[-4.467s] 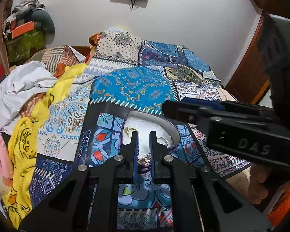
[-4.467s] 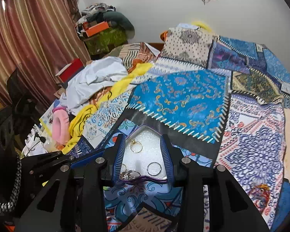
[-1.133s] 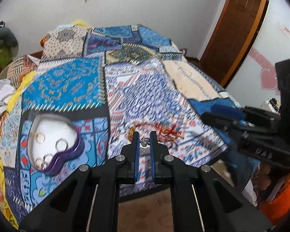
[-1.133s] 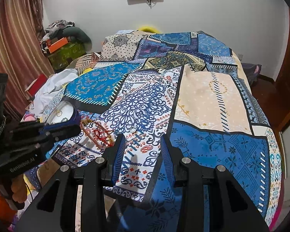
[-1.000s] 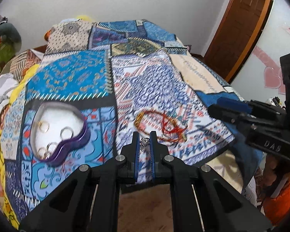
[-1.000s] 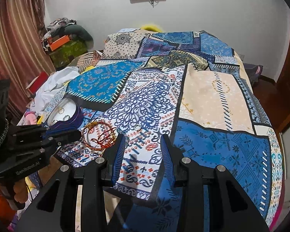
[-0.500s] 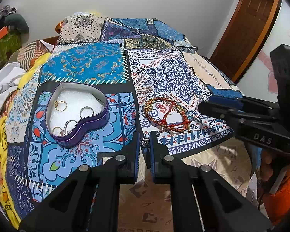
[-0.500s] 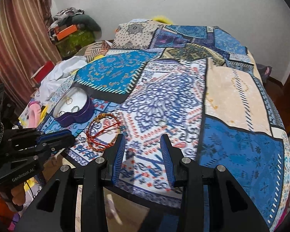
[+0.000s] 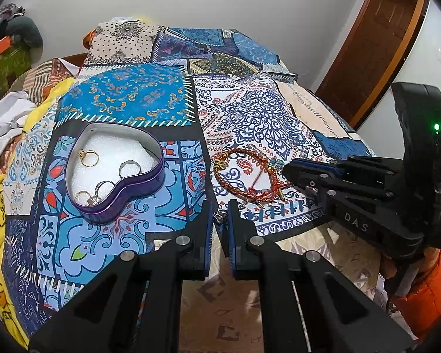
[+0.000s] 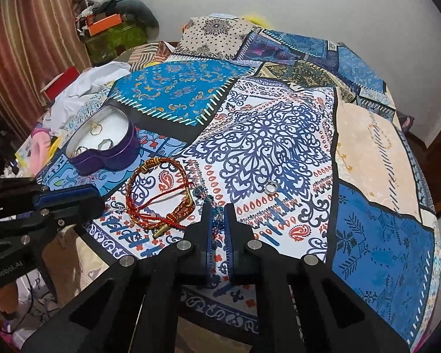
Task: Organize jewelry
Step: 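Close the left gripper on the silver charm and lift the string bracelet, then carry the red string bracelet with the left gripper over the heart tin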
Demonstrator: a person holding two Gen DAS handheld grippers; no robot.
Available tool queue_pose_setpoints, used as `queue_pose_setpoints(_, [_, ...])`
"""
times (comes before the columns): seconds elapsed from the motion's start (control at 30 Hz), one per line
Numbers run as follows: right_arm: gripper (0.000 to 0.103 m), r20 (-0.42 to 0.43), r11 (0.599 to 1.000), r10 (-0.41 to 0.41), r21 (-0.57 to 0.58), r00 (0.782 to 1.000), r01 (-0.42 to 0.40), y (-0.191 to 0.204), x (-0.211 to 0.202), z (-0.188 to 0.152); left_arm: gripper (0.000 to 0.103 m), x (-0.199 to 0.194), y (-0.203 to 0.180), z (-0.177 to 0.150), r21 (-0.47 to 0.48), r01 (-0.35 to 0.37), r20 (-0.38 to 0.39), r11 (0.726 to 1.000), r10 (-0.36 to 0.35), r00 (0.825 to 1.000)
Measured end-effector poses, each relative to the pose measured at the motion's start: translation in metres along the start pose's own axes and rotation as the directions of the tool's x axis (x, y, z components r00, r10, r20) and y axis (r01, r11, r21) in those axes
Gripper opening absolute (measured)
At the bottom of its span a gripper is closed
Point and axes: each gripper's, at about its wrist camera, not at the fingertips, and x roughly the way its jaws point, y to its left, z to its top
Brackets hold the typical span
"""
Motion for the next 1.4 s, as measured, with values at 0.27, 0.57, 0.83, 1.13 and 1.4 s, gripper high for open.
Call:
queue_pose_setpoints(0.27, [0.006,0.029,0.995,-0.052,0.083,0.998,0.050,-0.027,-0.013,-0.001,0.008,-0.016,0.000,0.006,0.002,-0.021,0.038,1.000,0.021,0.999])
queue_pose_setpoints(0.57, [0.006,0.106,0.989,-0.085,0.132,0.991,0.070,-0.046,-0.043,0.002,0.008,-0.042,-0.014,0.022,0.039,-0.032,0.115,0.999,0.028,0.993])
queue_pose_setpoints(0.83, [0.006,0.204,0.989,-0.076,0.138,0.976,0.049,-0.042,-0.074,0.016,0.008,-0.062,-0.023,0.034,0.055,-0.049,0.181,0.997,0.038,0.983])
queue_pose_setpoints(1.13, [0.006,0.301,0.994,-0.045,0.105,0.953,0.014,-0.023,-0.097,0.042,0.008,-0.082,-0.009,0.046,0.041,-0.083,0.246,0.996,0.071,0.967])
queue_pose_setpoints(1.4, [0.006,0.365,0.998,0.027,0.036,0.930,-0.043,0.011,-0.105,0.067,0.008,-0.096,0.011,0.049,0.010,-0.115,0.286,0.993,0.107,0.952])
